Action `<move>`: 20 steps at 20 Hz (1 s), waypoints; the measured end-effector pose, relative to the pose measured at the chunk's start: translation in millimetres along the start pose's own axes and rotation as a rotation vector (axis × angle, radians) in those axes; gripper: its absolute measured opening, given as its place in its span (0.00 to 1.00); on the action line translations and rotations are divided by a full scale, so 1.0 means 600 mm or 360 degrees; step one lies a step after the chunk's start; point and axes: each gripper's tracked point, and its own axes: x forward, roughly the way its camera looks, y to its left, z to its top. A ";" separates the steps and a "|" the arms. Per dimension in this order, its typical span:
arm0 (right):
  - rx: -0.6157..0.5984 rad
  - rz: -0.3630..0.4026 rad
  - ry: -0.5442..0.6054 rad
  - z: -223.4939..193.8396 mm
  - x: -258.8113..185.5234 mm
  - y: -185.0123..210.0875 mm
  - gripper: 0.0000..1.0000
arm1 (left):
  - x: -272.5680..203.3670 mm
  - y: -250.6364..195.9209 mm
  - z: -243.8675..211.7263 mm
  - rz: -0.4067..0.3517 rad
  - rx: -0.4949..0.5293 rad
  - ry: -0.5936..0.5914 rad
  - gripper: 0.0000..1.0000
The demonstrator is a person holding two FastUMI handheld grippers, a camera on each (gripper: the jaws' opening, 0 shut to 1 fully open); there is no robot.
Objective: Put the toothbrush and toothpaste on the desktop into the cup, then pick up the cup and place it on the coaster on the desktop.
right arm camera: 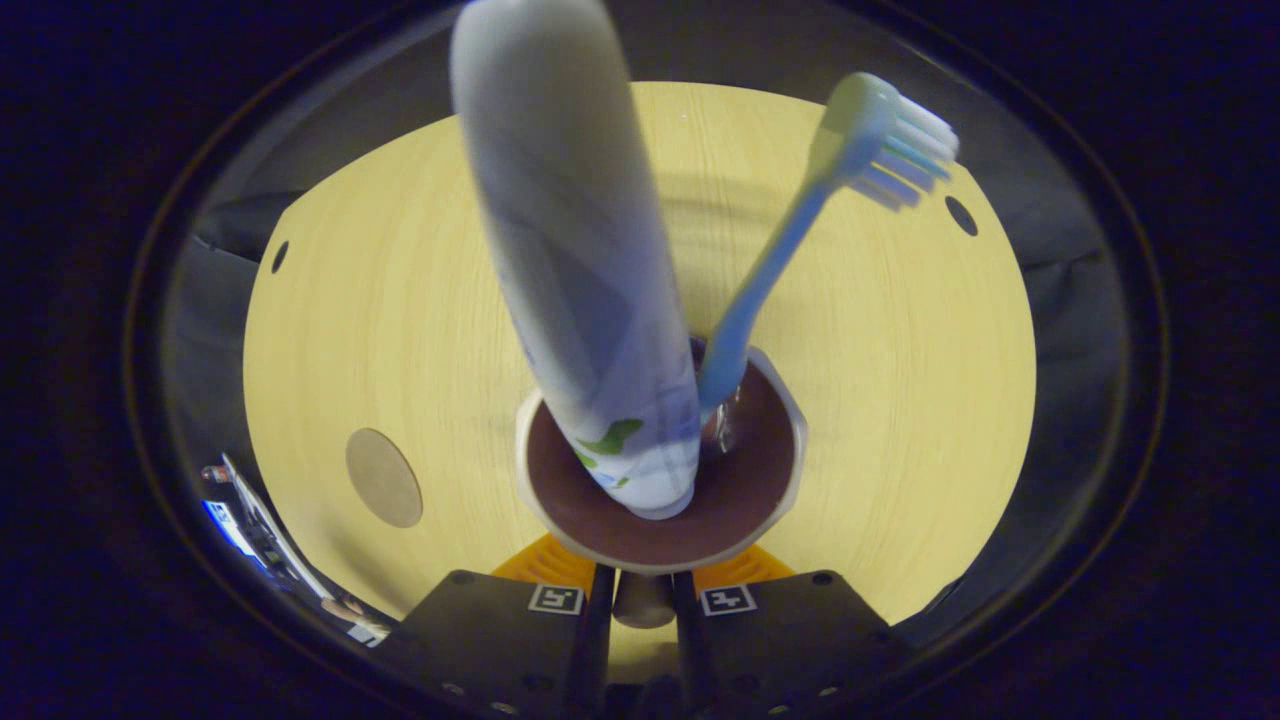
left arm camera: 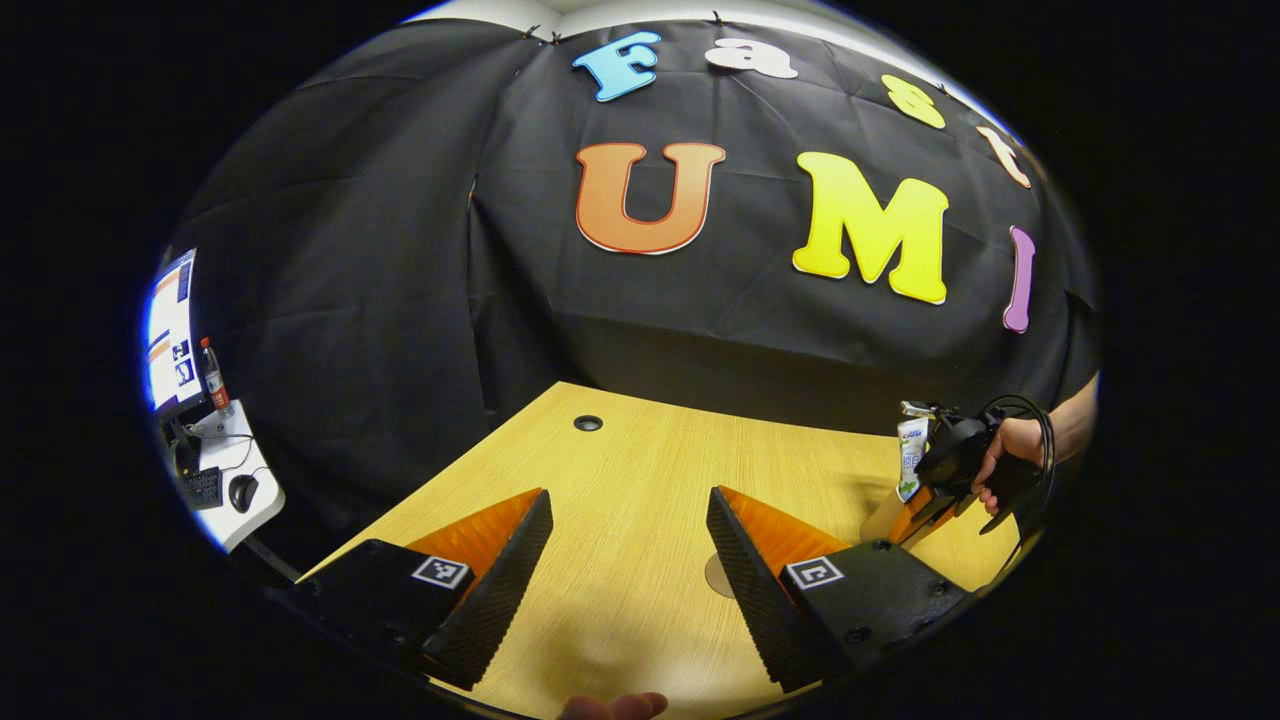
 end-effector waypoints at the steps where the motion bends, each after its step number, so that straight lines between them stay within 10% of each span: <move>1: 0.0013 0.0000 0.0022 -0.003 0.006 -0.002 0.27 | 0.000 -0.001 -0.002 -0.0002 0.0009 0.0013 0.99; 14: 0.0079 0.0041 0.0023 0.000 0.007 0.012 0.45 | -0.003 -0.002 -0.018 -0.0011 0.0000 0.0062 0.99; 20: 0.0123 0.0027 0.0013 0.011 0.008 0.006 0.24 | -0.001 0.006 -0.019 -0.0012 0.0007 0.0065 0.99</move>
